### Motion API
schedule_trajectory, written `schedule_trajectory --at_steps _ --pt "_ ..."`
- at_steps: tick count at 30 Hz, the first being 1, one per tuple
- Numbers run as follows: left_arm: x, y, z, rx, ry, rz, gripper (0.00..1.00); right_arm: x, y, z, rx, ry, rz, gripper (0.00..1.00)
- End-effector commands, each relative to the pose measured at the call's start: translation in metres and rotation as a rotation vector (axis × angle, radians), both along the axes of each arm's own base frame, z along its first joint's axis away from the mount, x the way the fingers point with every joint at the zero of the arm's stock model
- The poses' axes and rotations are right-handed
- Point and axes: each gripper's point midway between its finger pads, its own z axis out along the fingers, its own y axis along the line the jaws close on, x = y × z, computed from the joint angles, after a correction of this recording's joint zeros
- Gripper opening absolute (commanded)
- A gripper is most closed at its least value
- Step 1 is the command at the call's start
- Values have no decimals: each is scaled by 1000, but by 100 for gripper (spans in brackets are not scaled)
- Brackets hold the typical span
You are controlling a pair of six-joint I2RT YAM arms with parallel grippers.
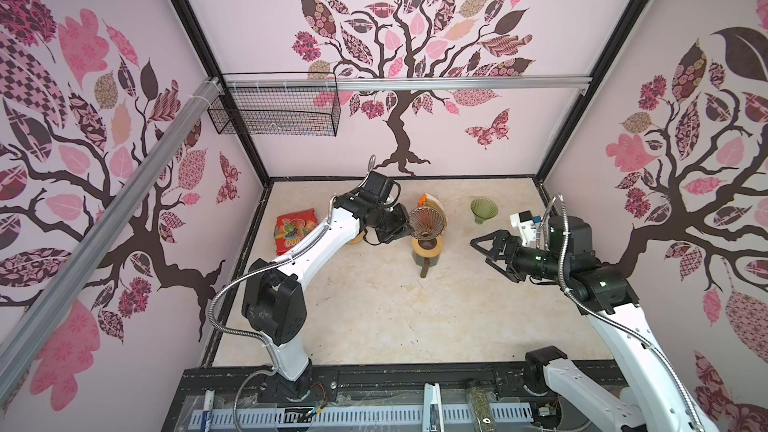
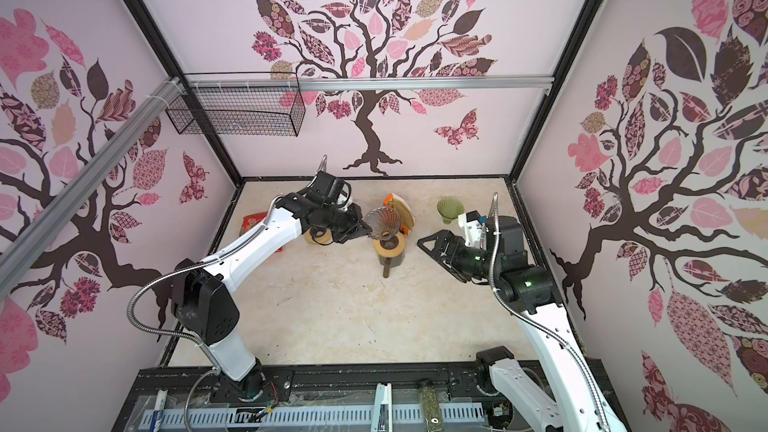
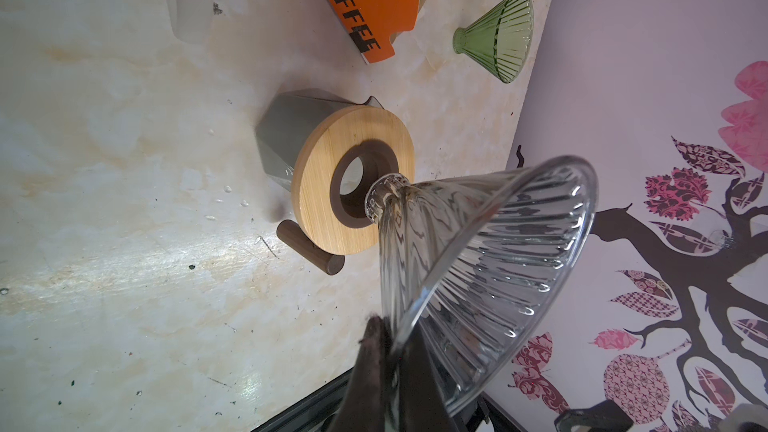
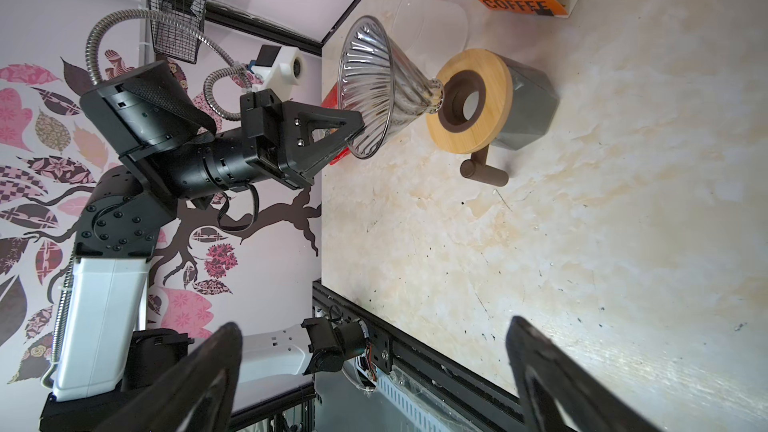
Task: Place the coffee filter in the dripper
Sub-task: 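Lift the glass dripper with the left gripper over the gray cup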
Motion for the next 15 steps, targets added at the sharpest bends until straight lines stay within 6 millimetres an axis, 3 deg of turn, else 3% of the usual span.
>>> schedule_trajectory --at_steps 1,15 --pt "9 -10 22 -38 -61 -21 1 0 -2 20 -10 -59 -2 100" --pt "9 -17 0 -4 -36 -39 1 -2 -4 17 -22 -57 -5 100"
